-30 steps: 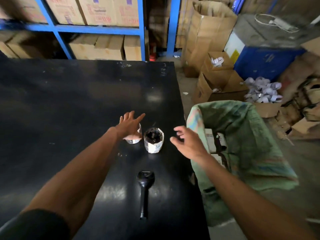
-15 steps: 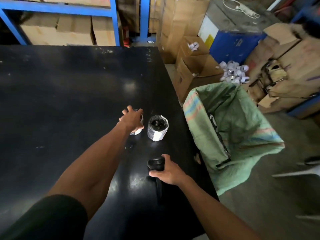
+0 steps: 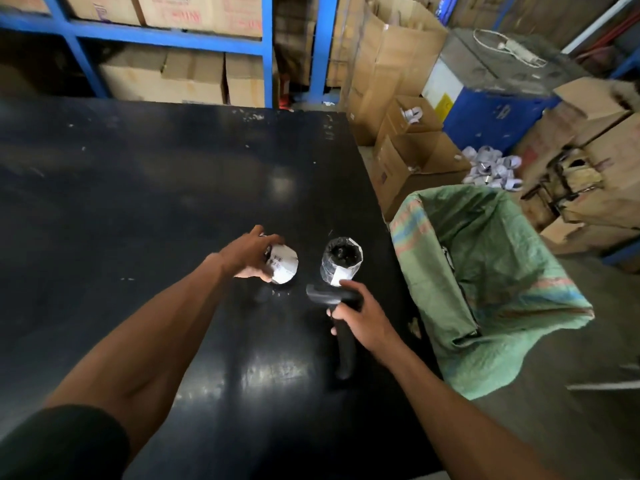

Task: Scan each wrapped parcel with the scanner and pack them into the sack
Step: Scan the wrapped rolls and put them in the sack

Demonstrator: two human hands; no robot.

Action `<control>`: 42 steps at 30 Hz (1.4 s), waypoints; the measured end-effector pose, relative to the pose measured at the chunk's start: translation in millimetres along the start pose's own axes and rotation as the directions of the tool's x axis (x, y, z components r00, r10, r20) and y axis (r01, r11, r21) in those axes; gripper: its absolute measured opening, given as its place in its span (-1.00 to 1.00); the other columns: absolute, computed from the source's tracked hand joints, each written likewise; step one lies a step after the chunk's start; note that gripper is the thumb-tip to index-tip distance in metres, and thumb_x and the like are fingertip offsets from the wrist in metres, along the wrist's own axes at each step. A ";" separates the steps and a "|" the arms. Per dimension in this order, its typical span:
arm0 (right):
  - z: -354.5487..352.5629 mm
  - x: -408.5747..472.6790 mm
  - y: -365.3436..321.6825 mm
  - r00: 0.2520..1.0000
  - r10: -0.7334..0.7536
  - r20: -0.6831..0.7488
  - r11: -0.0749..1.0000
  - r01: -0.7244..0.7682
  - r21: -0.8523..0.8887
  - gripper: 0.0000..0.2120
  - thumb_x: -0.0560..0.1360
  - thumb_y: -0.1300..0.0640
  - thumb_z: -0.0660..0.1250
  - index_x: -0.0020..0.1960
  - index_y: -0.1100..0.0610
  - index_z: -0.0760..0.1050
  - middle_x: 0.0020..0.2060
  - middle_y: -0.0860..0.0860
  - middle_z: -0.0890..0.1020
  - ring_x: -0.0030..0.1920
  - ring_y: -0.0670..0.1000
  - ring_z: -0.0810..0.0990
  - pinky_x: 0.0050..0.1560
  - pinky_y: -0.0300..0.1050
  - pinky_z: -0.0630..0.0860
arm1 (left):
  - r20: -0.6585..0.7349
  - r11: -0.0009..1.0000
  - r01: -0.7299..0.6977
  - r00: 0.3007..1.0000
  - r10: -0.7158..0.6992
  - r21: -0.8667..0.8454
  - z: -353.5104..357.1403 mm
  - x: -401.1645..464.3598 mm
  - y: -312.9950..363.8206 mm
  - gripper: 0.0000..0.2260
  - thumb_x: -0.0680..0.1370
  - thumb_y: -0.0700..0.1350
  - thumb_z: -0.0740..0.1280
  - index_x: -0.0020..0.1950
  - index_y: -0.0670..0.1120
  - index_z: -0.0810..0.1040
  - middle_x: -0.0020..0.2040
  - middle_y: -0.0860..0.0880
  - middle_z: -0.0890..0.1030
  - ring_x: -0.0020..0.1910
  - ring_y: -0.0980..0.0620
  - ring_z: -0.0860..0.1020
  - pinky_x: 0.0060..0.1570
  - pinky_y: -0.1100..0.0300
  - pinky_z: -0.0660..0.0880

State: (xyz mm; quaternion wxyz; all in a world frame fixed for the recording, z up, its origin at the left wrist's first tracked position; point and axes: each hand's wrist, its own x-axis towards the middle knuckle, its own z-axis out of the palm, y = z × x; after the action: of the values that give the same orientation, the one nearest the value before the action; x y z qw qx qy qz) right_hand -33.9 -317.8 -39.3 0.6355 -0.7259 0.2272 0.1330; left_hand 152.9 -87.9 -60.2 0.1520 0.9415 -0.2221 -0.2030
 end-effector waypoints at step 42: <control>19.4 -62.8 -49.4 0.934 -0.355 -0.053 0.931 0.348 -0.107 -0.66 0.55 -0.18 0.36 0.29 -0.22 0.39 -0.04 -0.01 0.69 -0.38 -0.02 0.65 -0.36 -0.15 0.58 | -0.498 0.882 0.046 0.811 -0.307 -0.469 49.7 -107.1 50.1 -0.28 0.36 0.21 0.56 0.47 0.16 0.40 0.24 0.02 0.37 0.14 -0.01 0.53 0.19 0.13 0.53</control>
State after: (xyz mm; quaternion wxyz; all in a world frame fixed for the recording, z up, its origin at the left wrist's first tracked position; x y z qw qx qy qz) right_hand -61.5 -284.3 30.5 0.6049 -0.7887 0.1097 0.0020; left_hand 25.1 -89.1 -50.9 0.3966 0.9173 -0.0260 0.0232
